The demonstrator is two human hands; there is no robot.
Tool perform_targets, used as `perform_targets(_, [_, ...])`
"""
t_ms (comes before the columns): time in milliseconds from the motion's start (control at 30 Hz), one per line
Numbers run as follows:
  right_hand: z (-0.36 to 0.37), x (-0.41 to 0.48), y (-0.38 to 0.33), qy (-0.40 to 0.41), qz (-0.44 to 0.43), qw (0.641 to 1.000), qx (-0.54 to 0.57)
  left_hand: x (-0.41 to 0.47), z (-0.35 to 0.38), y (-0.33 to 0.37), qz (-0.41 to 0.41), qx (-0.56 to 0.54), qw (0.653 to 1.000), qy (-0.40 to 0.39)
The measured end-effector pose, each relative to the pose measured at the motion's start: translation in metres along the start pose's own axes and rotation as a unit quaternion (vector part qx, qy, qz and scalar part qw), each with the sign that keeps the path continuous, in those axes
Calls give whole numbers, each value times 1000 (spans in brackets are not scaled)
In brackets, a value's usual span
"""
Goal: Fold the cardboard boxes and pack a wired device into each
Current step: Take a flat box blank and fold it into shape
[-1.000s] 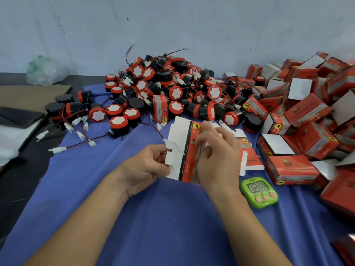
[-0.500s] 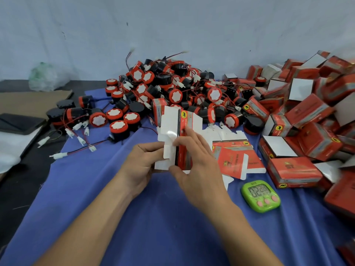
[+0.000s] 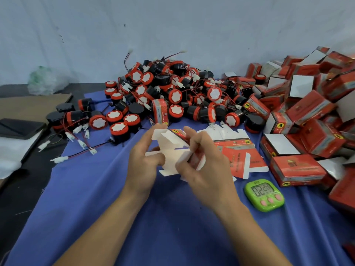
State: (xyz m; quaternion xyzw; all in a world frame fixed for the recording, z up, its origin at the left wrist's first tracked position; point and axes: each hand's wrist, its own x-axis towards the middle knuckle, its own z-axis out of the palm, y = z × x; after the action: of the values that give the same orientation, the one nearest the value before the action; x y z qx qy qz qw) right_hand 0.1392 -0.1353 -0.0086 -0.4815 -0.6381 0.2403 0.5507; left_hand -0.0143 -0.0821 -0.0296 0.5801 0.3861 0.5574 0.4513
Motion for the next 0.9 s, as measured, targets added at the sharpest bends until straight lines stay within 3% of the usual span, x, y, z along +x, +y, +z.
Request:
perform_targets(67, [-6, 3, 2, -1, 29, 995, 93, -2, 0, 2, 11, -39, 998, -44])
perform_targets(167, [-17, 8, 5, -44, 63, 972, 223, -9, 3, 2, 21, -67, 997, -38])
perform_targets(333, [-31, 12, 6, -147, 92, 945, 279, -19, 10, 0, 50, -16, 998, -46])
perform_targets(567, [-33, 16, 16, -96, 147, 932, 318, -22, 21, 5, 25, 42, 999, 3])
perform_targets(900, [-22, 12, 23, -49, 203, 901, 380, -17, 25, 1, -70, -21, 996, 43])
